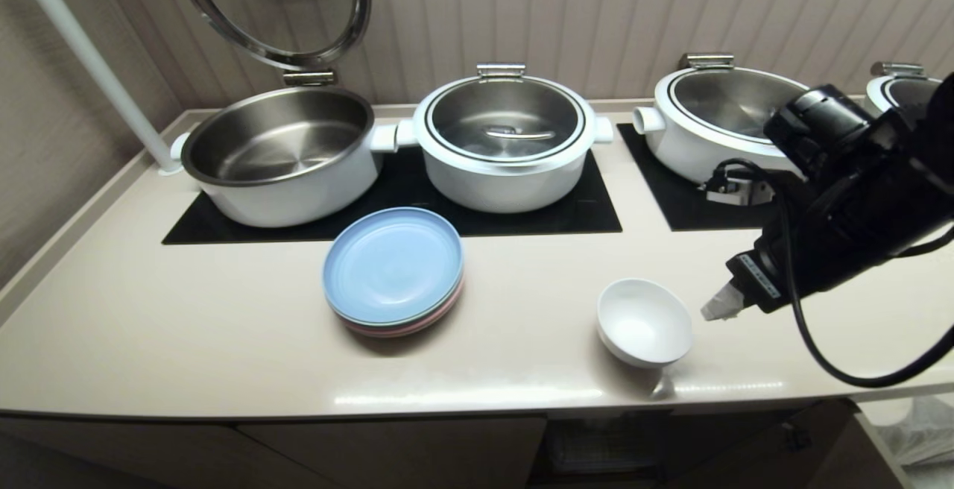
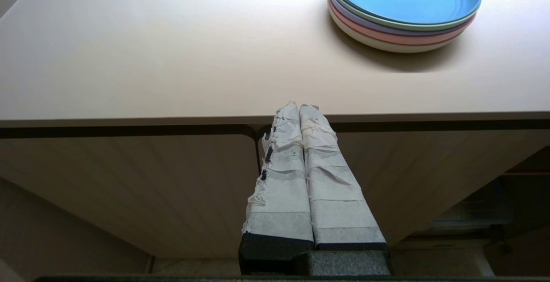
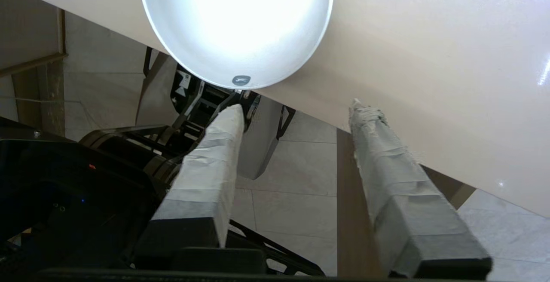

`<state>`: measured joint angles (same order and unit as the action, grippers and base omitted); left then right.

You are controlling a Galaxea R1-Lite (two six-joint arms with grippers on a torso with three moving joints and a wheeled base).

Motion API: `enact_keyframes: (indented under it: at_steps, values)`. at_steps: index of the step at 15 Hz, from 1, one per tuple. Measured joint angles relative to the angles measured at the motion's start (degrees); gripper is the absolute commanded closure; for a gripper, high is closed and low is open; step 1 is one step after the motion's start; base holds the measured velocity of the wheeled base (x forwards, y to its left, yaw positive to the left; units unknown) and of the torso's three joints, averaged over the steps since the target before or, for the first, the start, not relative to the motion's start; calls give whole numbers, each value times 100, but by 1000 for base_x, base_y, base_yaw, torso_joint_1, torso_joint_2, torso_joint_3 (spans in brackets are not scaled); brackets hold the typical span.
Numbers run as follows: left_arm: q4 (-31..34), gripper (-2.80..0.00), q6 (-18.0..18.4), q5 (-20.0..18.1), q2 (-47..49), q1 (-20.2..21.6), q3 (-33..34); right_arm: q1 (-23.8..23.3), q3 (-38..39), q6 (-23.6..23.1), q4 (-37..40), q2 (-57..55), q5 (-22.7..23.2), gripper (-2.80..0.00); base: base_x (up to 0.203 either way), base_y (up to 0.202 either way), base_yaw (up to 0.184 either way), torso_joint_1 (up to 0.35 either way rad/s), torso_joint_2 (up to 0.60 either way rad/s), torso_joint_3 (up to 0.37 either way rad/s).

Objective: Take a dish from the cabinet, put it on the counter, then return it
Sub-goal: Pick up the bowl from the table

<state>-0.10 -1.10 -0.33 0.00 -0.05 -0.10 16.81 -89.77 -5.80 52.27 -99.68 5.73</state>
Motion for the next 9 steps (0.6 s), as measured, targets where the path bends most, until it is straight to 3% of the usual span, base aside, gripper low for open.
enact_keyframes:
  at_steps: [9]
  values:
    - [0,0,-2,4,0,-2,0,64,-234,-32,-10,-489,-17,-280,0,0,0,0,0,0]
